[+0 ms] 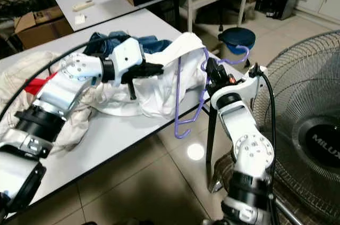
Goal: Hang hanger
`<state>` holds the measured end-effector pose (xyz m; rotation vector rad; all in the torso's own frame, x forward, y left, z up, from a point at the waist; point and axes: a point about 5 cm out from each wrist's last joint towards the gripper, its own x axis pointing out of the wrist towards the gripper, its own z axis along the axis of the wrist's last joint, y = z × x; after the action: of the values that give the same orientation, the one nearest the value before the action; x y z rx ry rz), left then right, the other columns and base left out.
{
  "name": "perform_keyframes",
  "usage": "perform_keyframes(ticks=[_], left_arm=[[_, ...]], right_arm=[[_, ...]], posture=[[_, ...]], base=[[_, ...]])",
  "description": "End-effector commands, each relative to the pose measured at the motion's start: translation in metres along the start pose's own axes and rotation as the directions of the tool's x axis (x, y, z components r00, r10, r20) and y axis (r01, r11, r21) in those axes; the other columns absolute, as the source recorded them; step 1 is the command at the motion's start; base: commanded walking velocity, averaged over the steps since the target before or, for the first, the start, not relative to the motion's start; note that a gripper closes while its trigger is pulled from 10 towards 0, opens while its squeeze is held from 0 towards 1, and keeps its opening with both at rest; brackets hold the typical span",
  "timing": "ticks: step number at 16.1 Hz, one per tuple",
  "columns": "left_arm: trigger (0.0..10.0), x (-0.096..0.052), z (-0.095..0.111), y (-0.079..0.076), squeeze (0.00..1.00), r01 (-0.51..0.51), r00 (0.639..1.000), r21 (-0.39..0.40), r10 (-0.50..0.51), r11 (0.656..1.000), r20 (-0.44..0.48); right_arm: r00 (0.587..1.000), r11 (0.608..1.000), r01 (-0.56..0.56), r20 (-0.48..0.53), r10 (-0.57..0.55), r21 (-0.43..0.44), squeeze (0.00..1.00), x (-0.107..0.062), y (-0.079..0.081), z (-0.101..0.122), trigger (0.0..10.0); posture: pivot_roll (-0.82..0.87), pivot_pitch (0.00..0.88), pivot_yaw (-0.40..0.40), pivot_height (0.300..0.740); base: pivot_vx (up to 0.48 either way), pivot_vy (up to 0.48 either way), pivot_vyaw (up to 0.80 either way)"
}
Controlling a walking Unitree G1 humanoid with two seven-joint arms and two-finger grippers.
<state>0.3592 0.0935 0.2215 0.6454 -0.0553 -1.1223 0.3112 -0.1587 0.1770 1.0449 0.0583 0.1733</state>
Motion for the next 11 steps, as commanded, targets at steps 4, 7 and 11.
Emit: perform_keyframes(ticks=[4,7,11], left_arm=[[10.0,-0.01,-0.008,0.015,1.0,-0.152,0.987,-0.131,0.156,0.98,0.02],[10.0,-0.022,-0.029,-0.015,1.0,-0.019,1.0,-0.308,0.024,0.951,0.012],[10.0,-0.026,-0.05,-0.055,1.0,0.036,0.997,-0.392,-0.057,0.919,-0.044]], right_arm=[[1.0,0.999,-0.028,-0.008,0.028,-0.016,0.0,0.009,-0.002,-0.004,10.0],[0.999,0.999,-0.037,-0.008,0.037,-0.005,0.0,0.009,-0.002,-0.006,10.0],[0.999,0.999,-0.044,-0.006,0.044,0.017,0.0,0.009,-0.003,-0.006,10.0]], posture=[[-0.13,0.0,0.155,0.74],[-0.12,0.0,0.151,0.74],[-0.1,0.0,0.138,0.74]], base=[[0.0,0.0,0.0],[0.0,0.0,0.0],[0.0,0.0,0.0]])
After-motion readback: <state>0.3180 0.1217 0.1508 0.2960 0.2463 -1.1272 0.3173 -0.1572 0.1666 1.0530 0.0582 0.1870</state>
